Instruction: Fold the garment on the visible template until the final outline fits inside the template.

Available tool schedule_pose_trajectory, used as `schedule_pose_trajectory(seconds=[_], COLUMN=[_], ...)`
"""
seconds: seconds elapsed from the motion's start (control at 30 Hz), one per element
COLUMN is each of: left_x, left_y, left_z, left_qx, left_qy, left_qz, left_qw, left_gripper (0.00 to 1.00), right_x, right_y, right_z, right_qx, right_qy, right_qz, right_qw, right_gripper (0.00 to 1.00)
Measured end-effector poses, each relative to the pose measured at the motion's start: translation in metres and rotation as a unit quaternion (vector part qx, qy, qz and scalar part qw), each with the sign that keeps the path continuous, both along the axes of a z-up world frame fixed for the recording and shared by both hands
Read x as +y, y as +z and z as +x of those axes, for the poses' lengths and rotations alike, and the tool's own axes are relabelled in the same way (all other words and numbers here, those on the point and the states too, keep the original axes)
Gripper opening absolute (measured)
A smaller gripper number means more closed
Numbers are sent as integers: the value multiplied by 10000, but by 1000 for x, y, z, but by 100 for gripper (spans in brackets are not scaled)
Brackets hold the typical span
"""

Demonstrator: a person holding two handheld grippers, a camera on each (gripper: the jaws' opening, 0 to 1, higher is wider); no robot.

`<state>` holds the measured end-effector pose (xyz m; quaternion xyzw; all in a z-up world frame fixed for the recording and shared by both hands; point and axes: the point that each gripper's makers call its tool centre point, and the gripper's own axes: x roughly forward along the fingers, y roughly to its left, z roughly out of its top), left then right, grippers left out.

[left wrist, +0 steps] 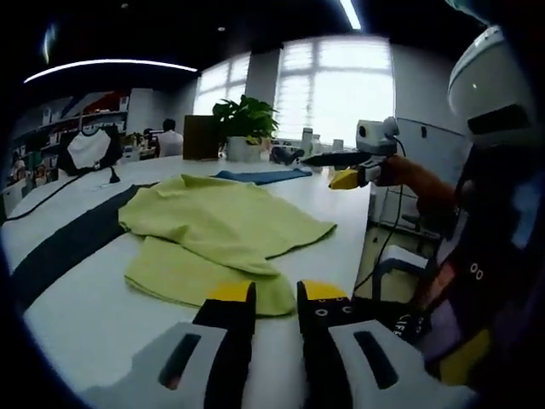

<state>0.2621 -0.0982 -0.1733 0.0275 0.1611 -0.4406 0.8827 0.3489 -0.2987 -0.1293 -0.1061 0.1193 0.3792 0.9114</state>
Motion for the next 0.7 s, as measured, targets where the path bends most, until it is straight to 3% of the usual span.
schedule_pose_trajectory(seconds=[0.2,0.3,0.37,0.6,0.7], left_x=[-1,-2,-1,2,4], left_y=[-2,-3,-3,-3,2], left_z=[0,-2,-1,2,2], left_qx=[-9,-225,-174,41,-66], left_qy=[-33,-104,-53,117,192], left_qz=[152,440,403,146,76], left_qw=[9999,9987,9990,9998,9998], left_gripper=[13,12,5,3,3], right_x=[5,6,8,17,21], right_y=[-5,-7,-8,-11,-12], right_z=[-4,-5,-7,-10,-12], right_qx=[97,116,135,215,232], right_qy=[55,68,87,121,128], right_qz=[-25,-73,-61,17,58], right_qw=[9999,9999,9999,9997,9996], right_gripper=[99,99,99,99,99])
